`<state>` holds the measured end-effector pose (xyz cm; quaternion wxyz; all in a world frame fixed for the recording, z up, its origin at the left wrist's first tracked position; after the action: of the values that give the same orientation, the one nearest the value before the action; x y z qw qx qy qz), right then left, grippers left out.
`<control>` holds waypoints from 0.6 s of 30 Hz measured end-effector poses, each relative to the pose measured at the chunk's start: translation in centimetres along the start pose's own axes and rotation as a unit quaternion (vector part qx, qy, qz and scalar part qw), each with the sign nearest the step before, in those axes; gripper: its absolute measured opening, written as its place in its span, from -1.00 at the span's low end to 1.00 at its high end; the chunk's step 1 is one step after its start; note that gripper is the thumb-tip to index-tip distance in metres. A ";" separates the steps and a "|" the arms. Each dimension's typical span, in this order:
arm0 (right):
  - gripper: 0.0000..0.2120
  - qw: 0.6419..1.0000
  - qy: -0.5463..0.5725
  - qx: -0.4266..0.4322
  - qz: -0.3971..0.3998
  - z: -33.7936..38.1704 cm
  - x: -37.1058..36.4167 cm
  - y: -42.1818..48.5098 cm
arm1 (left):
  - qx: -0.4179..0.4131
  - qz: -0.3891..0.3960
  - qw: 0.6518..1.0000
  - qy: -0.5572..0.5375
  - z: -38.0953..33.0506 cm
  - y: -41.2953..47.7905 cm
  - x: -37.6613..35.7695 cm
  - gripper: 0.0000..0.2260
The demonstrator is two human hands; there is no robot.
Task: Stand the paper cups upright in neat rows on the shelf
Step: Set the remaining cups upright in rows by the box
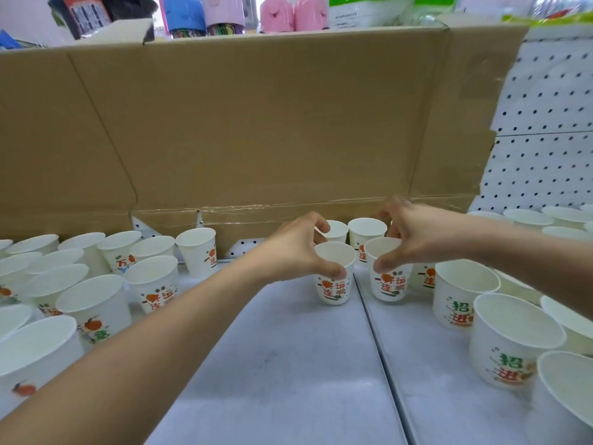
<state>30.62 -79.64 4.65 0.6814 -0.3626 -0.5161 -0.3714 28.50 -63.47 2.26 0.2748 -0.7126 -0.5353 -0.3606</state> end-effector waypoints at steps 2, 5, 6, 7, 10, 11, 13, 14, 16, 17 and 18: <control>-0.12 1.000 -0.005 0.000 -0.013 -0.2 0.0 0.1 | 0.007 0.003 1.000 0.000 -0.1 0.8 -0.5 -0.32; -0.11 1.000 -0.012 -0.005 -0.020 -0.5 -0.4 0.4 | 0.014 0.005 1.000 0.003 -0.1 1.4 -0.7 -0.32; -0.11 1.000 -0.016 -0.005 -0.021 -0.6 -0.5 0.5 | 0.015 0.004 1.000 0.004 -0.1 1.6 -0.7 -0.32; -0.11 1.000 -0.022 -0.006 -0.021 -0.6 -0.7 0.7 | 0.016 0.001 1.000 0.005 -0.1 1.7 -0.6 -0.32; -0.15 0.999 -0.029 -0.016 -0.019 -1.0 -0.9 1.1 | 0.024 -0.007 1.000 0.006 0.0 1.9 -0.5 -0.33; -0.15 0.999 -0.025 -0.016 -0.019 -1.1 -0.9 1.1 | 0.027 -0.009 1.000 0.006 0.0 1.9 -0.5 -0.33; -0.15 0.999 -0.020 -0.013 -0.024 -1.2 -0.8 1.2 | 0.033 -0.013 0.999 0.008 0.0 1.9 -0.5 -0.33; -0.14 0.999 -0.019 -0.011 -0.026 -1.2 -0.8 1.2 | 0.035 -0.016 0.999 0.009 0.0 1.9 -0.4 -0.33; -0.14 0.999 -0.018 -0.011 -0.031 -1.1 -0.8 1.2 | 0.034 -0.021 0.999 0.011 -0.1 1.9 -0.4 -0.33; -0.14 0.999 -0.015 -0.012 -0.032 -1.2 -0.8 1.2 | 0.033 -0.025 0.999 0.015 -0.2 1.9 -0.3 -0.33; -0.13 0.999 -0.011 -0.014 -0.032 -1.2 -0.8 1.3 | 0.032 -0.028 0.999 0.021 -0.2 2.0 -0.2 -0.33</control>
<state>32.09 -80.01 3.46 0.6587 -0.3593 -0.5294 -0.3959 30.33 -64.30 2.17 0.2985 -0.6807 -0.5603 -0.3655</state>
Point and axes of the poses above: each hand's wrist, its own y-axis towards the middle knuckle, its own x-axis out of the back of the hand, z = x × y, the point moved 10 cm from there along y, towards the middle knuckle, and after that the axes turned 11 degrees about z, right-handed, at the moved point
